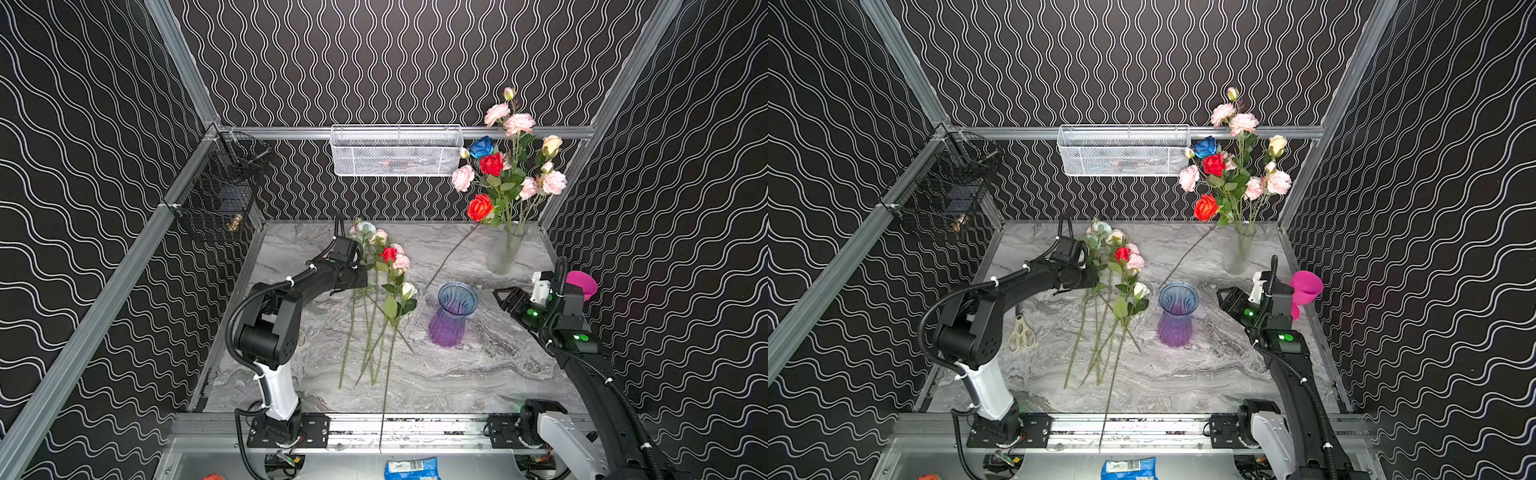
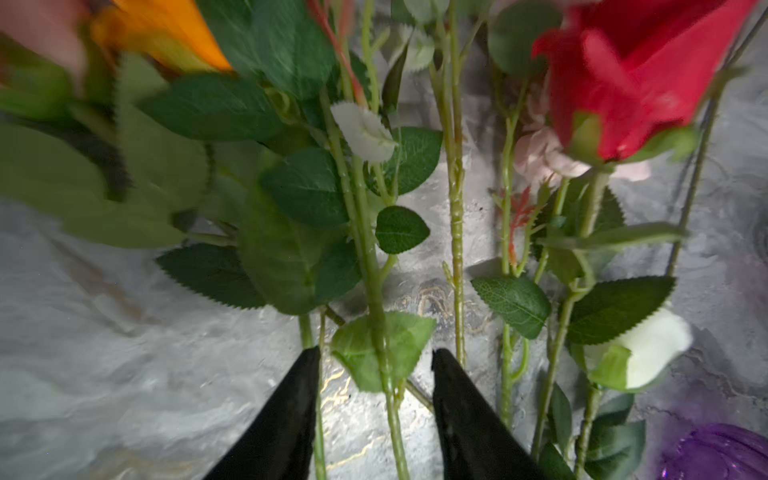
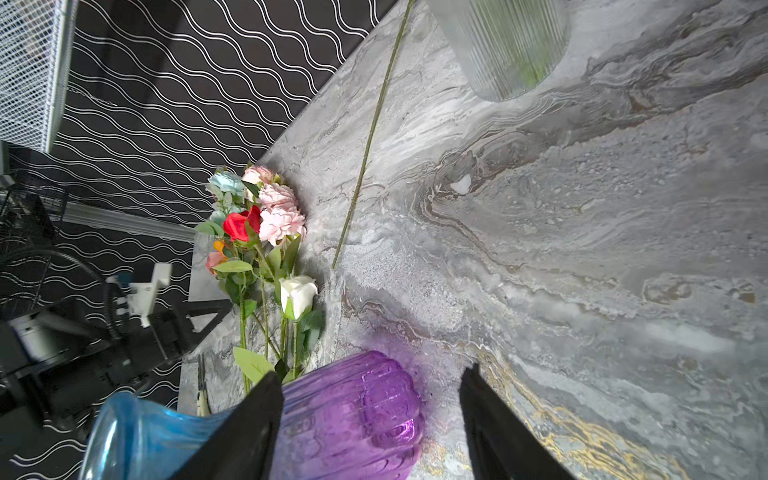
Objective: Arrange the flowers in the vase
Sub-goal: 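Move the left gripper to the flower pile and grasp a white flower stem, then lift the white flower stem high with the left gripper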
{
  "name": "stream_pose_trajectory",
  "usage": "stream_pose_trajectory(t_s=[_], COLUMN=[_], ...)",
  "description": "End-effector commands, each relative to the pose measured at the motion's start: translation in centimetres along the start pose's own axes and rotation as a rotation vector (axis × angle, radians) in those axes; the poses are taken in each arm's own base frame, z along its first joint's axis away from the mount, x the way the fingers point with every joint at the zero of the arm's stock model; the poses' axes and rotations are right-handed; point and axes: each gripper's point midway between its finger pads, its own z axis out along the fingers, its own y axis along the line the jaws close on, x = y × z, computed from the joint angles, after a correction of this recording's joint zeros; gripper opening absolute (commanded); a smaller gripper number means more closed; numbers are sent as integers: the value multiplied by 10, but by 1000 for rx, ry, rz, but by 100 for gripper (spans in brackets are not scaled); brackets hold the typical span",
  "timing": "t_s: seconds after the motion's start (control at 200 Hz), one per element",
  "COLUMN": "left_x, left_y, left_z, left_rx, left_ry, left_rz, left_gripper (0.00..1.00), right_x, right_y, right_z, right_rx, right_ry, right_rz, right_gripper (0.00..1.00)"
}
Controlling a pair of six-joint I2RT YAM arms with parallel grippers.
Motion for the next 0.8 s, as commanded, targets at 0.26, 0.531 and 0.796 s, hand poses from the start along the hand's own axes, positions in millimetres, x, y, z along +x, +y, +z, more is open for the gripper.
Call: stream_pose_trajectory(t_s=[0.26,0.531,0.796], left_x=[8,-21,-13], left_y=[-26,-49,-62], left_z=[10,-66,-137], left_rx=[182,301,428], left_ry=[-22,-215,-376], left_rz=[-24,-54,-49], left_gripper=[2,0,0], right_x=[-4,-7,-13], right_y=[5,7,23], right_z=[-4,-9,-9], right_rx=[-1,3,-43], right_ry=[-19,-43,-54], right_rz=[-18,-22,-34], right_gripper=[67,67,67])
